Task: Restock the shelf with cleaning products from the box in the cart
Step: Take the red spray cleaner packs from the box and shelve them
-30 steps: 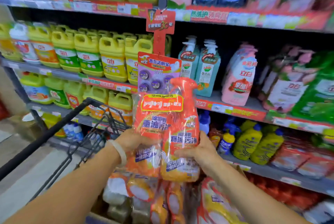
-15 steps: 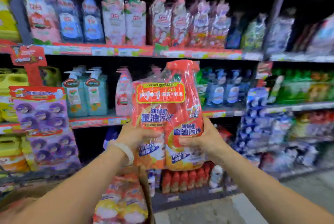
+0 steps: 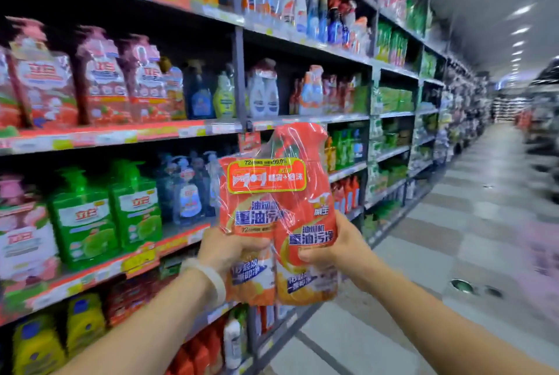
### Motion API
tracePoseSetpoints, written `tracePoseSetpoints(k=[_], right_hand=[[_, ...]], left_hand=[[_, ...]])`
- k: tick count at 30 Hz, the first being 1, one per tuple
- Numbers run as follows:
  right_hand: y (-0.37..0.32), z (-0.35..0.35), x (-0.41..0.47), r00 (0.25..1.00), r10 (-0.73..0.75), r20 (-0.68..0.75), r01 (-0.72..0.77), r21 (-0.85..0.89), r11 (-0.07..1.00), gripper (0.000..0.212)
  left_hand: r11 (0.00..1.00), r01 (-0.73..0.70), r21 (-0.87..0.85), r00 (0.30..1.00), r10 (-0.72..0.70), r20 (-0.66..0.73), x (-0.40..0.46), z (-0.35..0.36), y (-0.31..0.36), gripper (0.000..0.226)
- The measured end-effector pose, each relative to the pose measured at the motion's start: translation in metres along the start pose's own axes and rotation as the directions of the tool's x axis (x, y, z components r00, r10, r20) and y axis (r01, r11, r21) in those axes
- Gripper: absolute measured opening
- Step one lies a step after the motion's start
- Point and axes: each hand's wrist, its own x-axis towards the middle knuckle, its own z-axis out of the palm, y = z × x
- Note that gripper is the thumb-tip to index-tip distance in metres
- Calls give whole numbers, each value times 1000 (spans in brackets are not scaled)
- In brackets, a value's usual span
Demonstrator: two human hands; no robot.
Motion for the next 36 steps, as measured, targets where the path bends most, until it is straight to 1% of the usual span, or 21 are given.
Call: tracePoseSetpoints(k=[2, 6, 11, 15, 18, 21, 24, 28, 34, 36], right_hand=[[14, -34, 19, 998, 9, -62, -9, 7, 1000, 68], [39, -97, 72, 988, 41, -149, -41, 1, 999, 75], [59, -169, 170, 981, 55, -187, -58, -10, 998, 80], [79, -227, 239, 972, 28, -232, -36, -27, 999, 75], [99, -277, 277, 959, 54, -277, -60, -13, 998, 70], [121, -333, 315, 953, 69, -297, -76, -13, 997, 73], [141, -393, 359, 955, 60, -292, -74, -37, 997, 74], [158, -472, 432, 962, 29, -272, -47, -59, 997, 66], [160, -573, 552, 984, -6, -176, -11, -98, 995, 69], [163, -595, 591, 990, -18, -143, 3, -102, 995, 69]], left_hand=[[1000, 5, -14, 999, -4, 46, 31, 36, -5, 21], [998, -1, -57, 992, 9, 127, 99, 105, -13, 23], [994, 30, -103, 983, -11, 181, 210, 183, -8, 26], [998, 18, -64, 972, -3, 234, 291, 245, 1, 21], [999, 4, -32, 954, 6, 300, 334, 299, 4, 18], [997, 23, -71, 934, 4, 356, 375, 357, 2, 19], [997, 33, -70, 922, -4, 386, 420, 417, -5, 31], [993, 12, -118, 939, 29, 341, 491, 496, -13, 50], [984, -28, -174, 972, 67, 223, 594, 590, 9, 43], [982, -27, -187, 978, 65, 199, 622, 610, 18, 47]])
